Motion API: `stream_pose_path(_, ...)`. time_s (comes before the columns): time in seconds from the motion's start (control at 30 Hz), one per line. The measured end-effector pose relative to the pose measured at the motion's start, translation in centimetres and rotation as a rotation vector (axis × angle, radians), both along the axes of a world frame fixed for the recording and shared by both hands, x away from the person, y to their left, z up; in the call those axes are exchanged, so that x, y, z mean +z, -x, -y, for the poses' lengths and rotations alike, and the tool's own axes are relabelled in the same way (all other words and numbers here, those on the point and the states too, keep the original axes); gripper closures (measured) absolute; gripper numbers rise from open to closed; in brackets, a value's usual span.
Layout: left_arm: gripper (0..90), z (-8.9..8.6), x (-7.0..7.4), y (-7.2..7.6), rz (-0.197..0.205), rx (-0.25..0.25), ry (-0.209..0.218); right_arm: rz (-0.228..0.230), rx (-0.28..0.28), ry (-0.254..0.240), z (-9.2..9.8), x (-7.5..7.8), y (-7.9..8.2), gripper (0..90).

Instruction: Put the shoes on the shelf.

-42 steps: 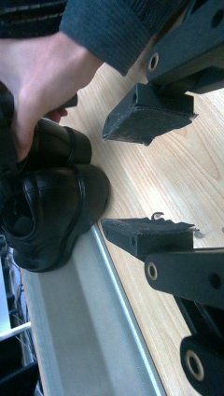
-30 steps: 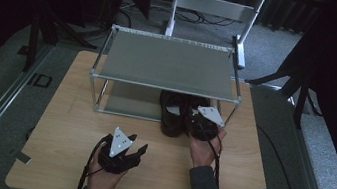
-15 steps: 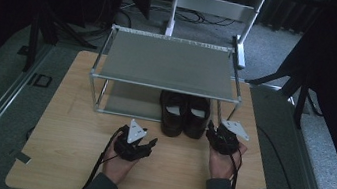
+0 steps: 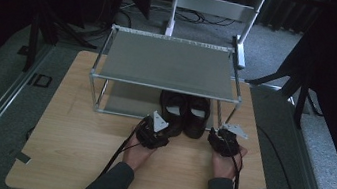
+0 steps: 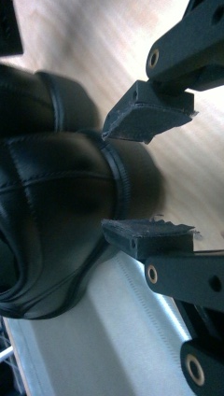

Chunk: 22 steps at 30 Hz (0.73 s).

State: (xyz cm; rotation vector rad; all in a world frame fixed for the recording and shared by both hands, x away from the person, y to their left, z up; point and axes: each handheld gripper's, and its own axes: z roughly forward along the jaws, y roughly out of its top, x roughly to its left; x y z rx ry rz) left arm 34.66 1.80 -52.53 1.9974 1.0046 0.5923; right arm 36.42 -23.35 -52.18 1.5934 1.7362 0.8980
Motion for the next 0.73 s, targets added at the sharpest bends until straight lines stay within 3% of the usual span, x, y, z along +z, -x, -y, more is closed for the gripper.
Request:
stream_pose_path(0.07, 51.5, 0.3, 0.1, -0.5, -0.001, 0.024, 0.0, -0.005, 0.0, 0.005, 0.1, -0.2, 0.0, 55.0)
stream_pose_path(0.37, 51.5, 0.2, -0.2, -0.7, 0.003, 0.018, 0.033, -0.028, 0.019, 0.031, -0.4, -0.6, 0.1, 54.3)
stream_pose_path(0.53, 48.2, -2.0, 0.1, 0.3, -0.01, 0.034, 0.04, -0.045, 0.028, 0.021, 0.0, -0.4, 0.5, 53.8)
stream_pose_path(0.73, 47.9, -5.6, 0.1, 1.3, -0.033, 0.102, 0.065, -0.054, 0.031, 0.022, 1.2, 0.1, 1.0, 52.2)
